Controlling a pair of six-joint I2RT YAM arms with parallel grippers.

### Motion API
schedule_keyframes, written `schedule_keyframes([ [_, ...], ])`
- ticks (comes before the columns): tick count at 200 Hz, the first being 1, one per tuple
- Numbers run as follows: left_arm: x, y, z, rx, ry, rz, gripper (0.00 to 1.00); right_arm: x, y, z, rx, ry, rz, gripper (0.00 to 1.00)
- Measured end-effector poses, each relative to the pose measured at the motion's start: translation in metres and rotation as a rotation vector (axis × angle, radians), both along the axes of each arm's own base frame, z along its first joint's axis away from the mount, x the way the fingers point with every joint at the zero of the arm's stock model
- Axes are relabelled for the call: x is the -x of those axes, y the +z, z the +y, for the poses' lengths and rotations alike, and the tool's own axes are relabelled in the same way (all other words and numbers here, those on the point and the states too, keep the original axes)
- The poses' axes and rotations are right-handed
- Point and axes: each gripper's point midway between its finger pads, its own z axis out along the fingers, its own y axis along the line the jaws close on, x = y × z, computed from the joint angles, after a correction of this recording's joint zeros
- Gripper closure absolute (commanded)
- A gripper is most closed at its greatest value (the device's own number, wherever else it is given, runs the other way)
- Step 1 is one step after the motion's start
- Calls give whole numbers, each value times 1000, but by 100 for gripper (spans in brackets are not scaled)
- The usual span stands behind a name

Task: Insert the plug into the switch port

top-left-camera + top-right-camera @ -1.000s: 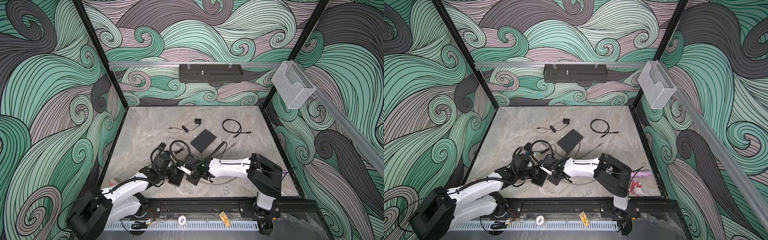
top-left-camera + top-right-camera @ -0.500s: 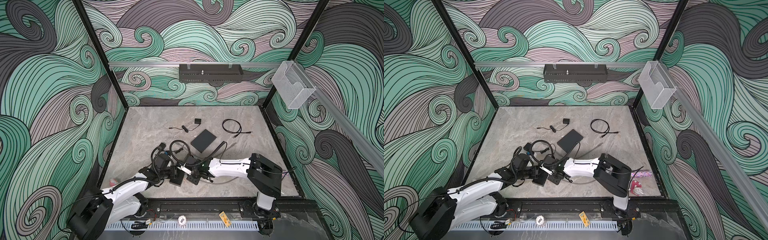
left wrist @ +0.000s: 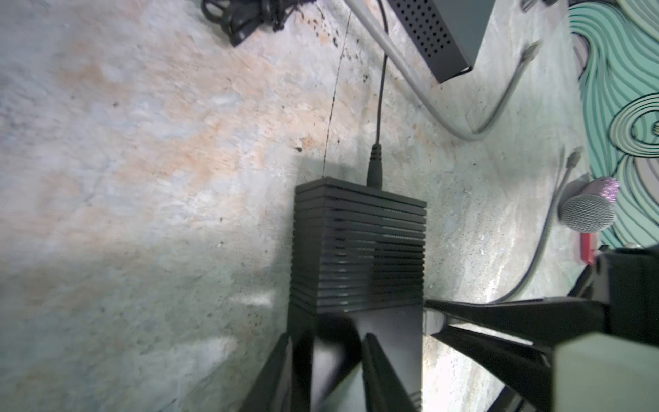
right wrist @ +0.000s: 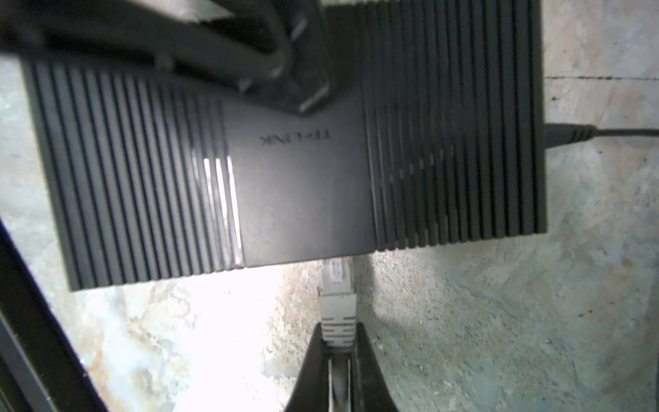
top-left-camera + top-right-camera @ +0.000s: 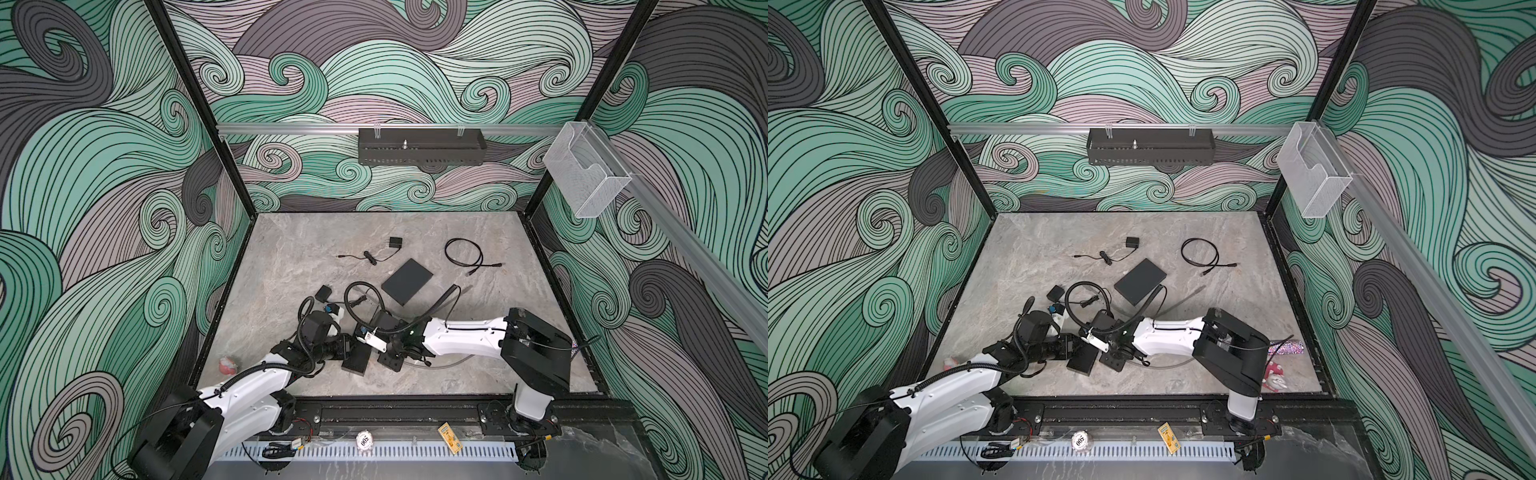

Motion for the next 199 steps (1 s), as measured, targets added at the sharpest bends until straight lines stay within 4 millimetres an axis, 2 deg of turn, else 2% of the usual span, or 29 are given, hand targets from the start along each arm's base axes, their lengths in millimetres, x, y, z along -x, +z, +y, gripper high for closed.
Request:
schedule_keyframes([
  [36,2,-2,-2,40,-15,37,70,2,0,-2,-33,20,41,100],
  [119,-13,-3,-19,122,-53,47,71,12,0,-8,-36,104,77,100],
  [199,-8,-2,-14,135,-23,43,74,11,0,-7,-16,-58,120,100],
])
